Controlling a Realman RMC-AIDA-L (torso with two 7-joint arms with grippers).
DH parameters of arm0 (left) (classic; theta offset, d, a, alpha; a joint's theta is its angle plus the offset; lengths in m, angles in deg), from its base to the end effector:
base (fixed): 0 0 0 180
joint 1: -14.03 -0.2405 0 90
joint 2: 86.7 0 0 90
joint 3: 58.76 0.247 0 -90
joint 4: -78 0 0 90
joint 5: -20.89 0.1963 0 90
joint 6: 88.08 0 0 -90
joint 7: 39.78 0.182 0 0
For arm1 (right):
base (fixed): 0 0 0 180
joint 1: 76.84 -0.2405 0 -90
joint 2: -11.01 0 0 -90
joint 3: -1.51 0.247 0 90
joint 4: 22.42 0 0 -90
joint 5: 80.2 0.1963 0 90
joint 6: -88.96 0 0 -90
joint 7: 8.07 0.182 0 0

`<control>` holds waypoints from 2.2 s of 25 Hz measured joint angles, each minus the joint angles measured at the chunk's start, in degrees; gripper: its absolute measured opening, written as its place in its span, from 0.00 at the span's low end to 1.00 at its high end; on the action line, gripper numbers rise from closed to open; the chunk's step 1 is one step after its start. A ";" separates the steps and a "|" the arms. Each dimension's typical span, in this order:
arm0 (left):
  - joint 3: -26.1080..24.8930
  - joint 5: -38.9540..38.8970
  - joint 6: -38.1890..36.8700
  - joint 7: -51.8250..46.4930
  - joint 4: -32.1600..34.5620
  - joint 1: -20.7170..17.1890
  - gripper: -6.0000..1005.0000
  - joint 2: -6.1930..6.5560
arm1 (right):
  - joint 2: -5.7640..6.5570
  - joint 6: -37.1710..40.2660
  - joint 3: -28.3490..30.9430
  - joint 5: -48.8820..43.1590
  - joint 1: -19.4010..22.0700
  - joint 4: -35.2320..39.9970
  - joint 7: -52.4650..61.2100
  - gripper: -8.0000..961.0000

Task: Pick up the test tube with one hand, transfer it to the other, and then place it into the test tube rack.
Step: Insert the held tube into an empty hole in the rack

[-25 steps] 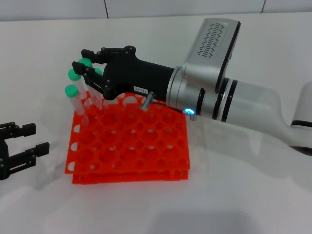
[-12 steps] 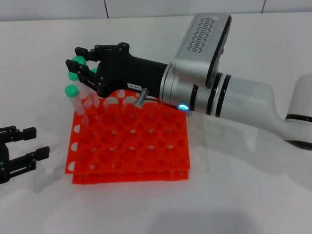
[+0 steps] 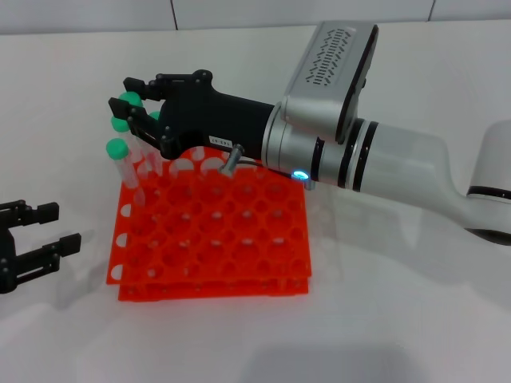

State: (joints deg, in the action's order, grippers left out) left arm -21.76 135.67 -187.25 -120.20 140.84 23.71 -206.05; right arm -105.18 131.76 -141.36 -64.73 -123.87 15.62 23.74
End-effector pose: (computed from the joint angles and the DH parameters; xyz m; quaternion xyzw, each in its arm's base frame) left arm -0.2987 0.2530 0.0433 -0.9353 -0.2187 -0.1698 0.2204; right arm 0.0493 0.3546 -0.1454 -0.9105 0.0813 0.3603 0.1860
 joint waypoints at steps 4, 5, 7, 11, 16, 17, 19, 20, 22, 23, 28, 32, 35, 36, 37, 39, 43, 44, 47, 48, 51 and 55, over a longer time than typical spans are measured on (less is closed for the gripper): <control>0.00 0.00 0.03 0.00 0.00 0.09 0.56 0.00 | 0.00 0.01 -0.04 0.00 0.02 0.02 0.00 0.35; 0.00 0.00 0.03 0.00 0.00 0.10 0.56 0.00 | 0.00 0.04 -0.06 0.00 0.07 0.03 0.00 0.36; 0.00 0.00 0.03 0.00 0.00 0.09 0.56 0.00 | 0.00 0.12 -0.10 0.00 0.28 0.03 0.00 0.36; 0.00 0.00 0.03 0.00 0.00 0.10 0.56 0.04 | 0.00 0.17 -0.18 -0.01 0.49 0.00 0.00 0.36; 0.00 0.00 0.03 0.00 0.00 0.19 0.56 0.07 | 0.00 -0.01 -0.77 -0.01 0.43 0.03 0.11 0.36; 0.00 0.00 0.03 0.00 0.00 0.23 0.56 0.07 | 0.00 -0.04 -0.83 -0.01 0.42 0.03 0.19 0.36; 0.00 0.00 0.02 0.00 0.00 0.29 0.56 0.09 | 0.00 -0.09 -0.89 -0.01 0.48 0.02 0.22 0.36; 0.00 0.00 0.01 0.00 0.00 0.33 0.56 0.09 | 0.00 -0.11 -0.89 0.11 0.59 0.02 0.21 0.36; 0.02 0.00 -0.10 0.00 0.00 0.44 0.56 0.09 | 0.00 -0.13 -0.89 0.58 0.66 -0.06 0.12 0.36; 0.05 0.00 -0.12 0.00 0.00 0.48 0.56 0.08 | 0.00 -0.13 -0.93 0.74 0.66 -0.11 0.07 0.36; 0.37 0.00 -0.17 0.00 0.00 0.58 0.56 0.03 | 0.00 0.16 -0.78 0.87 1.03 -0.06 0.01 0.53; 0.49 -0.12 -0.14 -0.04 0.00 0.34 0.56 0.01 | 0.00 1.12 -0.15 0.88 1.40 0.22 -0.03 0.65; 0.28 -0.25 -0.12 -0.04 0.00 0.10 0.56 0.00 | 0.00 1.98 0.47 0.83 1.52 0.25 -0.04 0.71; 0.23 -0.27 -0.11 -0.04 0.00 0.08 0.56 0.00 | 0.00 2.36 1.07 0.55 1.74 0.30 -0.04 0.71; 0.19 -0.29 -0.10 -0.03 0.00 0.06 0.56 0.00 | 0.00 2.72 1.51 0.38 1.92 0.33 -0.04 0.70; 0.01 -0.40 -0.11 0.07 0.00 -0.10 0.56 0.01 | 0.13 3.41 2.14 0.14 2.14 0.35 -0.04 0.70; -2.13 -0.78 -0.48 1.45 0.00 -0.62 0.56 0.10 | 1.10 4.79 4.97 -3.07 3.47 0.51 1.65 0.70; -2.67 -0.92 -0.56 1.80 0.00 -0.64 0.56 0.09 | 1.36 5.23 6.57 -5.42 4.35 0.73 2.82 0.70; -3.02 -1.72 -0.63 2.09 0.00 -0.70 0.56 0.16 | 2.22 6.48 13.71 -15.97 8.27 1.82 7.68 0.70; -3.06 -1.99 -0.65 2.10 0.00 -0.70 0.56 0.21 | 2.41 6.81 16.28 -20.30 9.58 2.51 9.34 0.70; -3.51 -2.29 -0.75 2.14 0.00 -0.72 0.56 0.31 | 2.80 7.86 25.62 -35.91 14.30 6.05 15.63 0.70; -3.65 -2.61 -0.84 2.20 0.00 -0.67 0.56 0.35 | 2.82 9.22 35.56 -53.90 19.70 11.14 23.85 0.70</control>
State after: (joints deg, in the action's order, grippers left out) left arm -25.41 133.07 -188.09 -118.00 140.84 23.04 -205.69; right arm -102.36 140.98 -105.81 -118.62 -104.17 26.76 47.58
